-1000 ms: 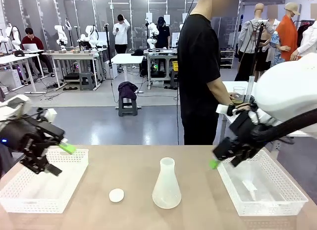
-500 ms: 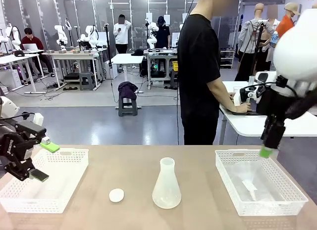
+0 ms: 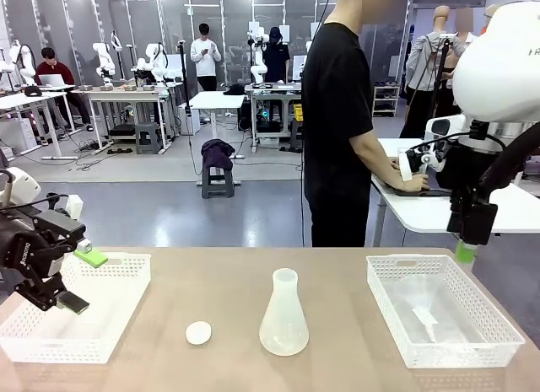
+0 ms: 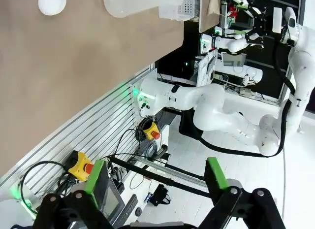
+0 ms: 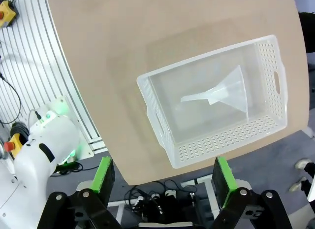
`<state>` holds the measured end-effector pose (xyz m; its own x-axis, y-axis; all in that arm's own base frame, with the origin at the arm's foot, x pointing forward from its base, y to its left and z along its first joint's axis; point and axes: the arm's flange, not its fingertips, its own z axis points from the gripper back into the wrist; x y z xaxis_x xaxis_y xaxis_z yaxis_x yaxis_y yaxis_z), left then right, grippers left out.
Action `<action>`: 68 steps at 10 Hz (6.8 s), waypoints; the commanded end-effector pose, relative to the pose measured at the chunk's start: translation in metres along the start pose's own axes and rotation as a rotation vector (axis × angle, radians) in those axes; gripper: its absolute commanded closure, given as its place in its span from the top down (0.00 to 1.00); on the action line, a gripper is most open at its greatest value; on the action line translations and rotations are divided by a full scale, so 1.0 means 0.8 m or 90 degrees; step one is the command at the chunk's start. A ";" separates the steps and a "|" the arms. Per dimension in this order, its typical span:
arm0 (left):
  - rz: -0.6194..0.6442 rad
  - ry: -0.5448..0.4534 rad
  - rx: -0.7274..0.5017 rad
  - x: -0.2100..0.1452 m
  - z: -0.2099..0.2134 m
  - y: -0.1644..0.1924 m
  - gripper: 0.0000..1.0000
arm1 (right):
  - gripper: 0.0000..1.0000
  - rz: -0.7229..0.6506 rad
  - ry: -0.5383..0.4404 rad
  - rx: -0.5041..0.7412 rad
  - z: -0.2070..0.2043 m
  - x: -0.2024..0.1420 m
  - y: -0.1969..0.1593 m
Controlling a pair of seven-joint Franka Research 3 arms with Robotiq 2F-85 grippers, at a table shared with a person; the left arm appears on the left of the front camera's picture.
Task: Prepare the solutions needed for the experiment.
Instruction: Pick up the Plastic Funnel and insert it into the Big flask.
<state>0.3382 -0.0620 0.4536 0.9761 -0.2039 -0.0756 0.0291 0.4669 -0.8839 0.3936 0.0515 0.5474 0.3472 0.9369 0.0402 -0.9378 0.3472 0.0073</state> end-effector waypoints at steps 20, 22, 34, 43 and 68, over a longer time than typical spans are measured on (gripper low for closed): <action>-0.181 -0.063 -0.255 0.011 -0.024 0.013 1.00 | 1.00 0.322 -0.001 0.011 -0.080 0.012 -0.171; -0.181 -0.063 -0.255 0.011 -0.024 0.013 1.00 | 1.00 0.325 -0.011 0.069 -0.115 0.013 -0.191; -0.181 -0.063 -0.255 0.011 -0.024 0.013 1.00 | 0.81 0.342 -0.069 0.217 -0.243 0.010 -0.250; -0.181 -0.063 -0.255 0.011 -0.024 0.013 1.00 | 0.00 0.322 -0.058 0.246 -0.246 0.012 -0.248; -0.181 -0.063 -0.255 0.011 -0.024 0.013 1.00 | 0.07 0.507 -0.031 -0.421 0.082 0.099 0.047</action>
<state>0.3439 -0.0749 0.4312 0.9582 -0.1853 0.2180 0.2280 0.0346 -0.9730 0.4059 0.1197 0.6127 -0.2829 0.9420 -0.1806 -0.7763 -0.3354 -0.5337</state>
